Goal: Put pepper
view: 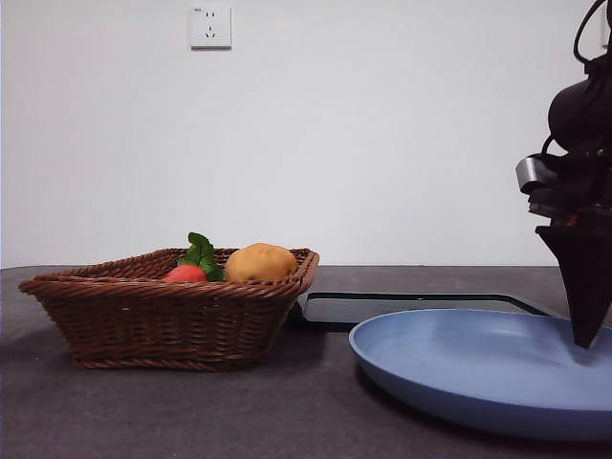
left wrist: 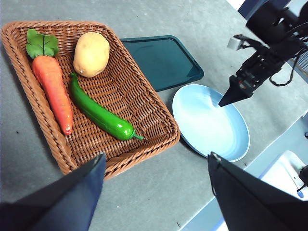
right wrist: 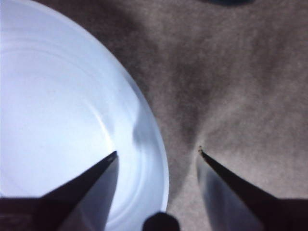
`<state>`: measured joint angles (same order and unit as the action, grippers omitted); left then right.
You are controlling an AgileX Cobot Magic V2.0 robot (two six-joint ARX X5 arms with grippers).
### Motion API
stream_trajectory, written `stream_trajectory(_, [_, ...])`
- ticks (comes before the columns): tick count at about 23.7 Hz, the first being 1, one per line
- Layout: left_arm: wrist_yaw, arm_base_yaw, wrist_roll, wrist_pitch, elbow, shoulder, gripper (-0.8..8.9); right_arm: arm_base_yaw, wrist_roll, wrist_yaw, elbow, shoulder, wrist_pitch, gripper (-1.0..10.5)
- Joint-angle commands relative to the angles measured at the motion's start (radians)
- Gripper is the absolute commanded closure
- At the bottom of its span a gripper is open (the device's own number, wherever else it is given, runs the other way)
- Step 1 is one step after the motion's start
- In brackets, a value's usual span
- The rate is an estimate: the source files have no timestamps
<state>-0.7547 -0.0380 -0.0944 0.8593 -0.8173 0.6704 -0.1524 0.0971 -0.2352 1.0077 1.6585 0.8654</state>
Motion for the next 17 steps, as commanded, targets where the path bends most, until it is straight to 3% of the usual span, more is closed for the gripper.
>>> stream_trajectory(1, [-0.008, 0.001, -0.011, -0.017, -0.017, 0.003, 4.43, -0.006, 0.009, -0.001, 0.014, 0.032, -0.006, 7.4])
stream_trajectory(5, [-0.008, 0.001, -0.011, -0.020, -0.017, 0.003, 4.43, -0.006, 0.008, -0.001, 0.013, 0.061, -0.005, 7.9])
stream_trajectory(10, [-0.007, 0.002, -0.011, -0.021, -0.017, 0.003, 4.43, -0.006, 0.008, -0.001, 0.013, 0.066, 0.000, 9.3])
stream_trajectory(17, [-0.005, 0.009, -0.011, -0.021, -0.017, 0.003, 4.43, -0.006, 0.004, -0.003, 0.013, 0.011, 0.010, 9.4])
